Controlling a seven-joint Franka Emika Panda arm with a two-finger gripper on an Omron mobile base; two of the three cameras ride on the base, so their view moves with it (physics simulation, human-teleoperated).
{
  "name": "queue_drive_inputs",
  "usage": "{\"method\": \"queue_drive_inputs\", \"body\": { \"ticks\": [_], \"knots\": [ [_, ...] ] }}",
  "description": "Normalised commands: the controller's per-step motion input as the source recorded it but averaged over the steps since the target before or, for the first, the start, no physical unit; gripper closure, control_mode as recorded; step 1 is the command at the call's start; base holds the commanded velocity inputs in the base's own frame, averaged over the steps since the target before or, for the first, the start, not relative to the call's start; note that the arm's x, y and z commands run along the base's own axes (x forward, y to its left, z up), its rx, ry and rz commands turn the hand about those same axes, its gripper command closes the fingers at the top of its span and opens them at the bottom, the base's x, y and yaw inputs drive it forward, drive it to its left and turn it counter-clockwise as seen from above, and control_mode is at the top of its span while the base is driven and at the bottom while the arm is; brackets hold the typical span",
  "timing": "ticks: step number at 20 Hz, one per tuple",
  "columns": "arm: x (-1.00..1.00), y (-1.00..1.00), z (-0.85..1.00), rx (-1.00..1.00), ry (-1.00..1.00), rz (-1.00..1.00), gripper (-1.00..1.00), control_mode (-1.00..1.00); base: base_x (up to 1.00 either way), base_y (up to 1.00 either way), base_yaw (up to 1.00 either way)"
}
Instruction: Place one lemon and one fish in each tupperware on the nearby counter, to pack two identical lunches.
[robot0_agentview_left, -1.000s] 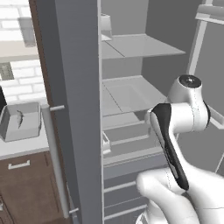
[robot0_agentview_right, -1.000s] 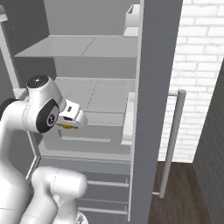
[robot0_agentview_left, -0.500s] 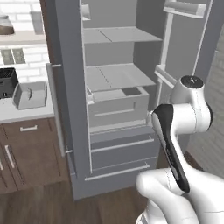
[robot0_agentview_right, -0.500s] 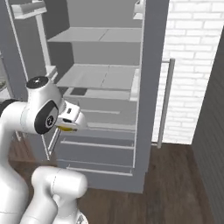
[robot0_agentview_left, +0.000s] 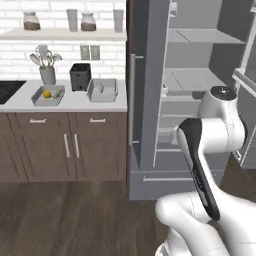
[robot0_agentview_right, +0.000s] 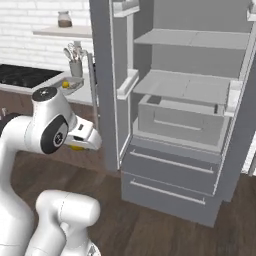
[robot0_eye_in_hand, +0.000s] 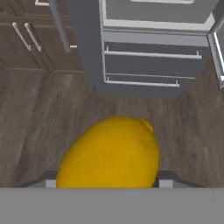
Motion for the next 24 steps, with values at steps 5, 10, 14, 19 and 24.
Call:
{"method": "queue_drive_inputs", "body": {
  "ticks": [5,10,14,19,24],
  "knots": [
    [0.00,0.00,0.00,0.00,0.00,0.00,1.00,1.00,0.20,0.98,0.58],
    [0.00,0.00,0.00,0.00,0.00,0.00,1.00,1.00,0.71,0.85,0.51],
    [0.00,0.00,0.00,0.00,0.00,0.00,1.00,1.00,0.98,0.66,0.44],
    [0.00,0.00,0.00,0.00,0.00,0.00,1.00,1.00,1.00,0.14,0.38],
    [0.00,0.00,0.00,0.00,0.00,0.00,1.00,1.00,1.00,0.00,0.25]
  ]
}}
